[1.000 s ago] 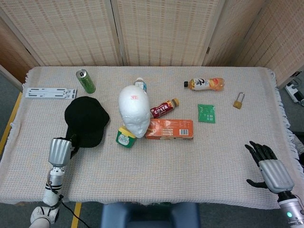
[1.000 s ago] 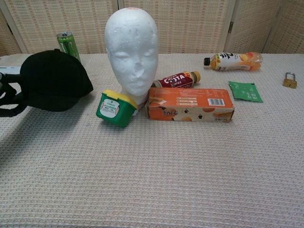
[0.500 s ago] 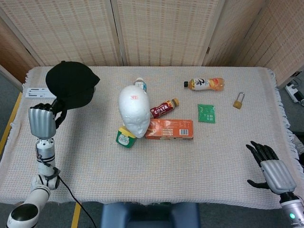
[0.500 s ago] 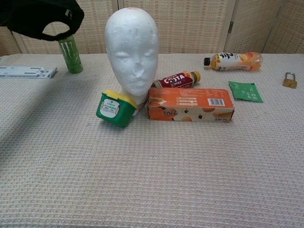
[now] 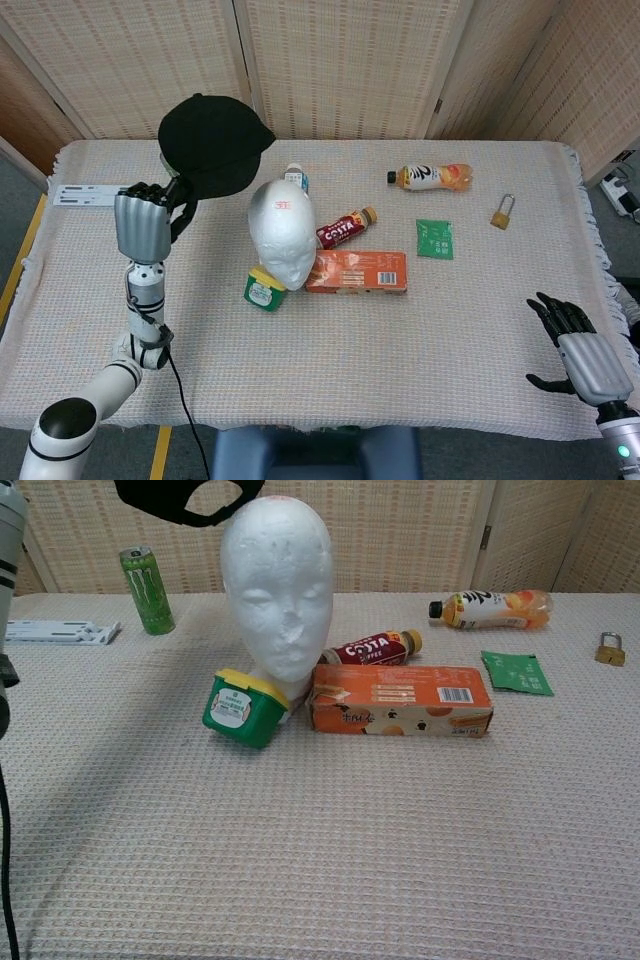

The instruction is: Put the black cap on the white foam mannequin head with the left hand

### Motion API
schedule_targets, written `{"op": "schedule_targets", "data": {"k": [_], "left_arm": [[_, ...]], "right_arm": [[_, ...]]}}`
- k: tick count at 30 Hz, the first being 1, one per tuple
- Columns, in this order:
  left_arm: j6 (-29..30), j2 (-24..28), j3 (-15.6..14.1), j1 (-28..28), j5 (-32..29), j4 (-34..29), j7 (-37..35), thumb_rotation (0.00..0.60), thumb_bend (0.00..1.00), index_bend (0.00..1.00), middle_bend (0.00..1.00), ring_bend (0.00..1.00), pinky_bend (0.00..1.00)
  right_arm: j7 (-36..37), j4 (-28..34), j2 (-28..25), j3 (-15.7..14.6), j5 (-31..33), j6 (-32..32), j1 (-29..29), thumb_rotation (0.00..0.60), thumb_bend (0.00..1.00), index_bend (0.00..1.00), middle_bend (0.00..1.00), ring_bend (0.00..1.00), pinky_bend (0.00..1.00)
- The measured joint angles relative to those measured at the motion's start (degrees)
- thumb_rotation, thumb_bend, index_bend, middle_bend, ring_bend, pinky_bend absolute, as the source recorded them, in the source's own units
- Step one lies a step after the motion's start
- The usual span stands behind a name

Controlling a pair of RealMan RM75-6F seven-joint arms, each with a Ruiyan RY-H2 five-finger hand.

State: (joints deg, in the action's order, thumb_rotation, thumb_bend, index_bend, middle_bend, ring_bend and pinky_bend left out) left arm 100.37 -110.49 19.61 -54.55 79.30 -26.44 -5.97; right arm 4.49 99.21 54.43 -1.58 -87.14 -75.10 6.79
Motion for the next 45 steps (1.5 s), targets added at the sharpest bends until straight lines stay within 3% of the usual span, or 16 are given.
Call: {"op": "schedule_targets", "data": {"k": [8, 21, 23, 25, 26, 27, 29, 32, 35, 39, 45], "left_arm": [[2.76, -1.90, -2.49, -2.10, 4.14, -6.23, 5.23, 0.600, 0.52, 0.70, 1.00, 1.00, 1.00], [5.75, -5.43, -12.31, 5.26, 12.08, -13.36, 10.68, 0.600, 0.52, 0.69, 1.00, 1.00, 1.00], [5.98, -5.63, -12.57, 5.64, 12.45, -13.76, 11.05, 0.600, 0.48, 0.60, 1.00, 1.00, 1.00], [5.80, -5.80, -13.02, 6.03, 12.79, -14.02, 11.32, 0.600, 0.37, 0.39, 1.00, 1.00, 1.00], [5.72, -5.90, -13.60, 6.57, 13.02, -14.25, 11.57, 0.600, 0.28, 0.23, 1.00, 0.99, 1.00], [5.66, -5.91, -14.54, 7.56, 13.37, -14.77, 12.01, 0.600, 0.21, 0.11, 0.96, 0.96, 1.00], [5.34, -5.59, -15.59, 9.07, 13.60, -16.23, 12.61, 0.600, 0.13, 0.01, 0.82, 0.87, 0.97], [4.00, -3.86, -16.13, 10.74, 13.16, -20.85, 13.63, 0.600, 0.06, 0.00, 0.54, 0.61, 0.76], [2.19, -0.30, -17.32, 13.01, 12.27, -28.47, 15.21, 0.600, 0.04, 0.00, 0.36, 0.39, 0.52], [-1.03, 8.24, -20.78, 17.26, 9.84, -43.53, 17.94, 0.600, 0.04, 0.00, 0.24, 0.20, 0.33], [-5.85, 28.98, -27.88, 25.04, 2.58, -65.14, 19.62, 0.600, 0.04, 0.00, 0.18, 0.10, 0.24]], "right_arm": [[2.91, -0.34, -1.22, 0.10, -0.75, -1.08, -0.33, 0.600, 0.00, 0.00, 0.00, 0.00, 0.00], [5.44, -0.31, -2.38, -0.19, -3.28, -4.67, -1.74, 0.600, 0.00, 0.00, 0.00, 0.00, 0.00], [5.38, -0.28, -2.38, -0.23, -3.37, -4.65, -1.73, 0.600, 0.00, 0.00, 0.00, 0.00, 0.00], [5.23, -0.20, -2.34, -0.36, -3.69, -4.59, -1.72, 0.600, 0.00, 0.00, 0.00, 0.00, 0.00], [5.17, -0.15, -2.33, -0.43, -3.88, -4.57, -1.72, 0.600, 0.00, 0.00, 0.00, 0.00, 0.00], [5.14, -0.13, -2.33, -0.44, -3.85, -4.57, -1.74, 0.600, 0.00, 0.00, 0.00, 0.00, 0.00], [5.00, -0.09, -2.29, -0.38, -3.71, -4.72, -1.81, 0.600, 0.00, 0.00, 0.00, 0.00, 0.00], [4.59, -0.08, -2.12, -0.40, -3.79, -4.75, -1.84, 0.600, 0.00, 0.00, 0.00, 0.00, 0.00], [3.86, -0.04, -1.89, -0.51, -3.78, -4.32, -1.76, 0.600, 0.00, 0.00, 0.00, 0.00, 0.00], [2.65, 0.27, -1.59, -0.54, -3.48, -3.96, -1.71, 0.600, 0.00, 0.00, 0.00, 0.00, 0.00], [-0.09, 0.54, -0.44, -0.09, -2.38, -4.14, -1.87, 0.600, 0.00, 0.00, 0.00, 0.00, 0.00]]}}
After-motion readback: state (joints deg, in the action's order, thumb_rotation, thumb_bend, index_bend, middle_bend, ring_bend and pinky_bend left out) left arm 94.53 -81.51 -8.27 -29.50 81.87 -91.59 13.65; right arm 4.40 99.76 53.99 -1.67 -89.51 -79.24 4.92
